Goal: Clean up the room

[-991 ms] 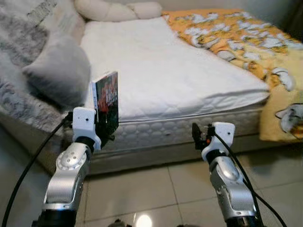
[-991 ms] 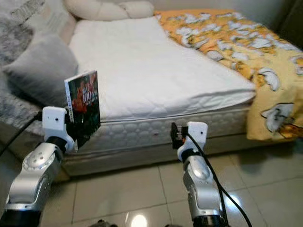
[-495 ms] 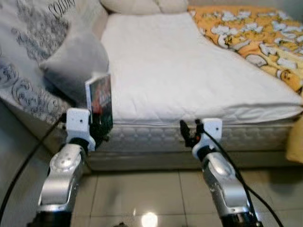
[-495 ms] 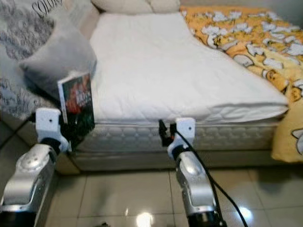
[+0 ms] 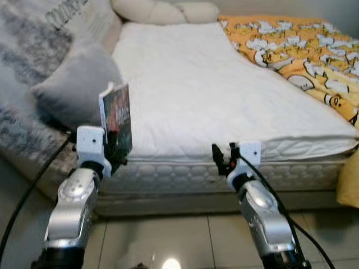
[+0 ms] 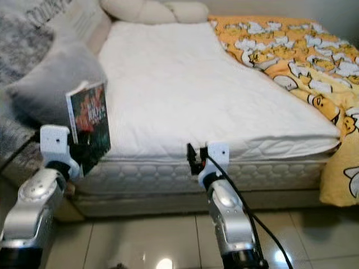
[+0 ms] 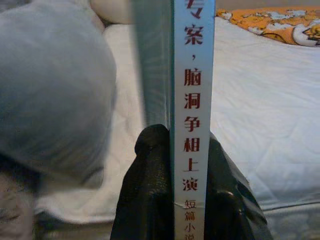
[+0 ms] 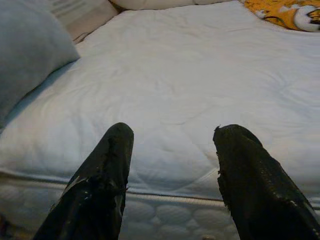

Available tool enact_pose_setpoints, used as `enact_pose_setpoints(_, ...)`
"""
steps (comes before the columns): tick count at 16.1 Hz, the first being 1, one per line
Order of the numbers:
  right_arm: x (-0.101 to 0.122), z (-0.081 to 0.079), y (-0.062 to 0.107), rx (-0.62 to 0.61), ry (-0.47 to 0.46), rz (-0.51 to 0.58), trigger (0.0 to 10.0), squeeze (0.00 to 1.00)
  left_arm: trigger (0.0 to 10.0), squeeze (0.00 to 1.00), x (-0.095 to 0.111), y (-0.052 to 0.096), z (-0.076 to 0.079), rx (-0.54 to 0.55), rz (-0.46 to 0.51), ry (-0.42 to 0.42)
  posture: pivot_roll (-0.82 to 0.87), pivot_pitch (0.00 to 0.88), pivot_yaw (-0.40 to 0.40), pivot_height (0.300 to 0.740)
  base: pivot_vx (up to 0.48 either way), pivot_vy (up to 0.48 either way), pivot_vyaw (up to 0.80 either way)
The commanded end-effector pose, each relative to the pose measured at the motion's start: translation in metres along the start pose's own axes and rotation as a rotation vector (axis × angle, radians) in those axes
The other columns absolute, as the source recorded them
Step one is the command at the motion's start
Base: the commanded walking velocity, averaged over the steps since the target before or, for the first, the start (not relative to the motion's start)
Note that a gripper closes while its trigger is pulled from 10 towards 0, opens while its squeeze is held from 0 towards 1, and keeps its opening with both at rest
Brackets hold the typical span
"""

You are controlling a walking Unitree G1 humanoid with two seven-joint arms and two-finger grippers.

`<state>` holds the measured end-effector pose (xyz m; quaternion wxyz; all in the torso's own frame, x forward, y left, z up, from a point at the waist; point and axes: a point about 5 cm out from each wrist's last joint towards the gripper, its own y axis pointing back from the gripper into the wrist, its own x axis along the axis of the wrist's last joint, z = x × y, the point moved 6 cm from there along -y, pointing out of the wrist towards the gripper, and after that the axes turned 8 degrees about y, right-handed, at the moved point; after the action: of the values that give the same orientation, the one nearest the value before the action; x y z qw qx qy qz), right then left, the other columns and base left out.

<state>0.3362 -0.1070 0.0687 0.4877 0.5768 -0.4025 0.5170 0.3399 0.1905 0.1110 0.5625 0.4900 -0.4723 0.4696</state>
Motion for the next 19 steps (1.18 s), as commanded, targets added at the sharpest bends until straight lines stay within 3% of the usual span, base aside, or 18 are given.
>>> enact_pose_setpoints(1, 0.0009, 0.0092, -0.0002, -0.021, 0.026, 0.002, 10.0, 0.0, 10.0, 0.0, 0.016, -0.0035, 0.0145, -0.051, 0.062, 0.005, 0.02, 0.0, -0.019, 0.74, 0.345, 0.0, 0.0)
enact_pose_setpoints(5, 0.0001, 0.0105, 0.0004, -0.016, 0.043, 0.0, 10.0, 0.0, 10.0, 0.0, 0.0174, -0.0051, 0.0135, -0.054, 0.067, 0.013, 0.02, 0.0, -0.02, 0.74, 0.341, 0.0, 0.0)
enact_pose_setpoints(9, 0.0022, 0.0098, -0.0003, -0.009, 0.058, 0.008, 10.0, 0.0, 10.0, 0.0, 0.0173, -0.0064, 0.0154, -0.06, 0.068, 0.013, 0.02, 0.0, -0.021, 0.74, 0.34, 0.0, 0.72)
enact_pose_setpoints(19, 0.0009, 0.0151, -0.0005, -0.033, 0.053, 0.008, 10.0, 0.0, 10.0, 0.0, 0.0177, -0.0093, 0.0188, -0.09, 0.064, -0.001, 0.01, 0.0, -0.006, 0.74, 0.341, 0.0, 0.0)
